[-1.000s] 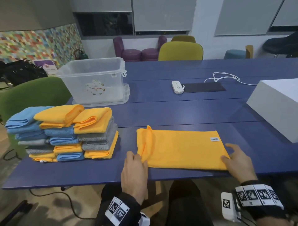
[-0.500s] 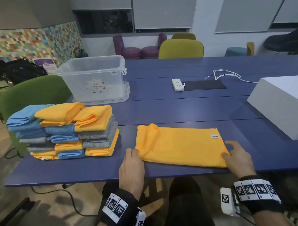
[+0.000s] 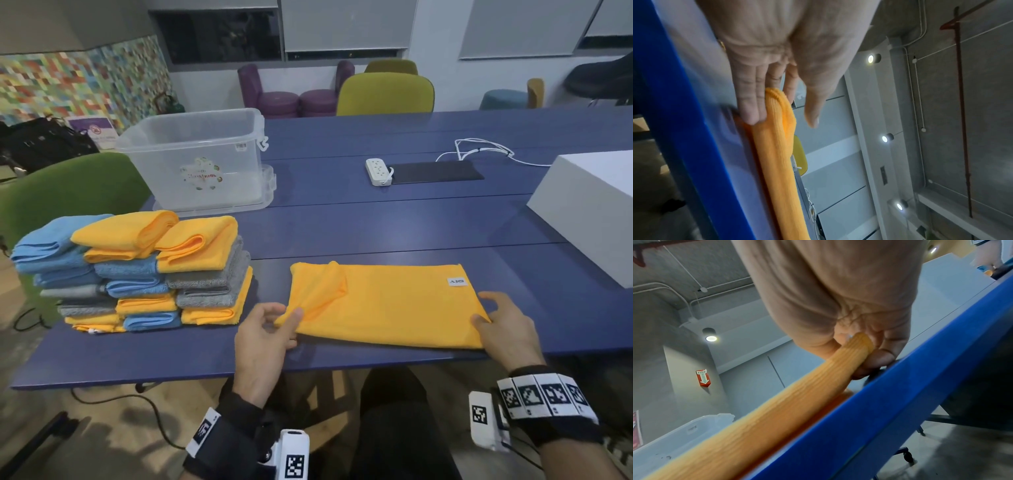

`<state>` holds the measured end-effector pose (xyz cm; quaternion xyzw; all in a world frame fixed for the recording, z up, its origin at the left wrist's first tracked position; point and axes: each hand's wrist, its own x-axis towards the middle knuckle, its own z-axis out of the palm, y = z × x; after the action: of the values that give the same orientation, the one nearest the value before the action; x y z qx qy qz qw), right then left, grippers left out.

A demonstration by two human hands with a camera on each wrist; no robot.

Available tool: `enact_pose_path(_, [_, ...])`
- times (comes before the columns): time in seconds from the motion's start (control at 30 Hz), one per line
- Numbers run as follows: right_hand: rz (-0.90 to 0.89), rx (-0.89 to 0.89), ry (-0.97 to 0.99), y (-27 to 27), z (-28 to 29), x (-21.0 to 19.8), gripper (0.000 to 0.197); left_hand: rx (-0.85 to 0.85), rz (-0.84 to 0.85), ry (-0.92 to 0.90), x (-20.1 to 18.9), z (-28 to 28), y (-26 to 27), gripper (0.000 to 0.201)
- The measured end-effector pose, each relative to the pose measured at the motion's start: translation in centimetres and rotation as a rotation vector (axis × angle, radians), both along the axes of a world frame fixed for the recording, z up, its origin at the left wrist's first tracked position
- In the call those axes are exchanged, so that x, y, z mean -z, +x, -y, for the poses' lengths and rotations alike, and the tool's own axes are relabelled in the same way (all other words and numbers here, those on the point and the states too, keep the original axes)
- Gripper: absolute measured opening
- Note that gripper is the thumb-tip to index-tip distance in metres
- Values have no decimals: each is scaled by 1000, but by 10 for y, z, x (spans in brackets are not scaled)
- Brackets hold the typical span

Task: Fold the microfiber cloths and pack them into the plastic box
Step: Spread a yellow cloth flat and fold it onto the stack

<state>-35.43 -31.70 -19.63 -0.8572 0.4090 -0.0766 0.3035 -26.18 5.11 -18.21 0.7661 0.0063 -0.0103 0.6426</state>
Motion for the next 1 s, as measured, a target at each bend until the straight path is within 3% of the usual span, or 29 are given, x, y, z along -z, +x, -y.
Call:
enact_pose_path(0.1, [8,-7,4,-1,0,-2,43,19,88,258,3,-3,-1,28])
enact_pose_path(0.23, [3,-10,0,-2,-2,-5,44,-109,148,413,5,-1,-1,7])
enact_pose_path(0.3, [2,-7,0,-2,-3,-6,44,-148,158,463,5,-1,1,10])
enact_pose_path(0.57, [7,-12,-10,-3,-6,-6,42,31,-10,638,2,-4,1,30])
enact_pose_path(0.67, [5,-17,-11,-3,-7,-7,43,-27,-2,758,-2,-3,-1,13])
enact_pose_path(0.87, [22,-32,-14,-5,-9,-9,45,-109,25,840,-1,-1,-1,13])
enact_pose_path(1.0, [26,-62,-30,-8,-11,-10,45,-106,29,747,0,-8,-2,14])
